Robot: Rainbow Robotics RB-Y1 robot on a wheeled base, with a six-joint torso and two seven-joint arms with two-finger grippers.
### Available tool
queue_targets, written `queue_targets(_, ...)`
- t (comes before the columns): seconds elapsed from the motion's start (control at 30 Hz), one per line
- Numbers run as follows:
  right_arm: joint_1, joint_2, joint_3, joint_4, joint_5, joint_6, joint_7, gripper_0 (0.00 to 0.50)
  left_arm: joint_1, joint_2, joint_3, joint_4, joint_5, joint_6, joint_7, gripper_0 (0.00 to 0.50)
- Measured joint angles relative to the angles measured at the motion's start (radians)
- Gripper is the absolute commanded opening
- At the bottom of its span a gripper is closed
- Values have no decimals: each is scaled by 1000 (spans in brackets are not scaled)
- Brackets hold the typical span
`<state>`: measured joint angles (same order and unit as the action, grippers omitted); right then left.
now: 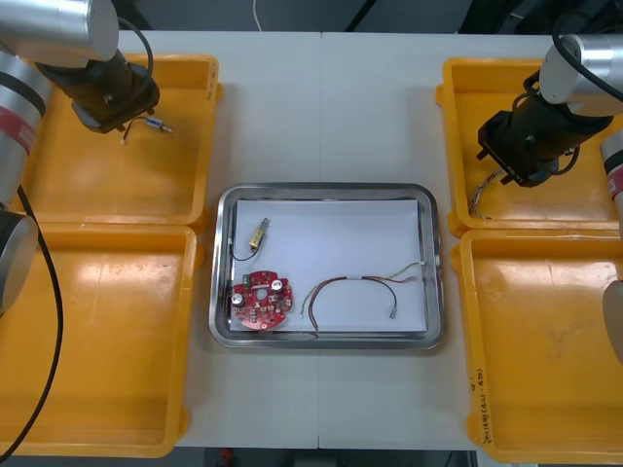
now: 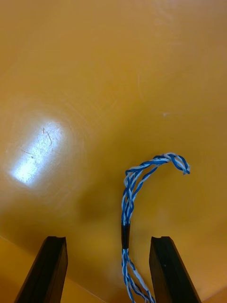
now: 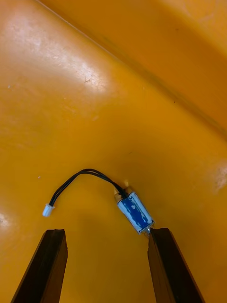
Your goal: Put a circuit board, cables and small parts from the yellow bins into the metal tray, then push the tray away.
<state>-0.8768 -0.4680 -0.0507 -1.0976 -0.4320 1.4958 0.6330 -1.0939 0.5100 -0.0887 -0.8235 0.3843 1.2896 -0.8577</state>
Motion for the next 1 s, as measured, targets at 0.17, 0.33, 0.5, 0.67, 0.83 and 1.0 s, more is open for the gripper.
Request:
queue_targets(0.17,11,5,0,0,-2,-12,-29,500,-15,-18,-4,50,-10,-55,0,500)
queue_targets(0.33,25,6,0,0,-6,-14,-29,500,-25,-25,-5,74,-10,-72,0,500)
queue_targets(0.5,39,7,0,0,-11,-21,-29,500,-35,-31,-5,113,-22,-104,0,500)
queue_targets(0.67,46,8,0,0,-23,-21,-29,500,-35,-37,-6,150,-24,-158,0,500)
queue_targets(0.83,46,8,0,0,-40,-21,-29,500,-36,-41,-13,159,-26,-172,0,500)
queue_targets(1.0,47,8,2,0,-41,-21,-30,500,-36,-43,-17,165,-26,-188,0,500)
